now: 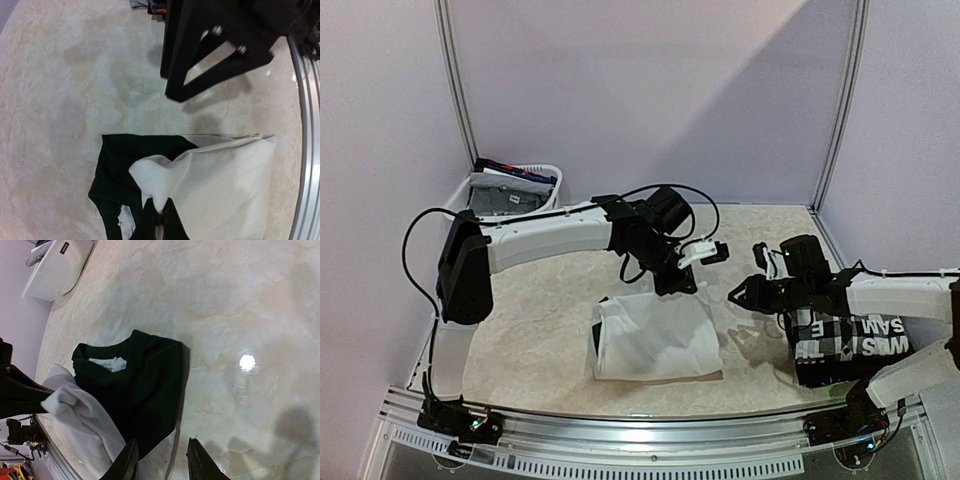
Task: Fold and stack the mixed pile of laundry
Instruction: Adjust the square-folded T-shirt at the center of the board, then pick up the square-folded T-shirt from the center of the board.
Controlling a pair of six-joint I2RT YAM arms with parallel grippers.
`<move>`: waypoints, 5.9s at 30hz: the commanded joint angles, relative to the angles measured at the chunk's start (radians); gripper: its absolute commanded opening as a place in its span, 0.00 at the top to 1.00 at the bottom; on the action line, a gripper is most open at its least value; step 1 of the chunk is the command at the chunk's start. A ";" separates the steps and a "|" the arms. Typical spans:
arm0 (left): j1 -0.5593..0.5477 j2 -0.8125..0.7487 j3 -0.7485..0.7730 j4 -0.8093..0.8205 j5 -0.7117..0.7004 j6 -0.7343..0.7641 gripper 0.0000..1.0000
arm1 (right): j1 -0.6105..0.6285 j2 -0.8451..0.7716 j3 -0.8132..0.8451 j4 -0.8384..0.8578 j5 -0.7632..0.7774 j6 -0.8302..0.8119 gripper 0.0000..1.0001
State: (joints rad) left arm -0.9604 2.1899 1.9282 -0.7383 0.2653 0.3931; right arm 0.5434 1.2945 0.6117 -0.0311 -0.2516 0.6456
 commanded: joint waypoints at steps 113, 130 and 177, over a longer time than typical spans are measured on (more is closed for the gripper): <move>-0.115 -0.451 -0.903 0.232 -0.691 -1.018 0.61 | 0.181 0.278 0.108 -0.209 -0.015 -0.029 0.77; -0.219 -0.435 -0.755 0.250 -0.540 -0.886 0.63 | 0.153 0.388 0.426 -0.187 -0.161 -0.114 0.76; -0.462 -0.028 -0.331 0.283 -0.824 -0.075 0.30 | 0.007 -0.096 0.336 -0.592 0.397 -0.079 0.19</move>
State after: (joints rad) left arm -1.4078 2.1044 1.5246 -0.4324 -0.5526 0.1429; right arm 0.5636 1.2739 0.9546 -0.5396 0.0181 0.5529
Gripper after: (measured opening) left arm 0.703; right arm 0.786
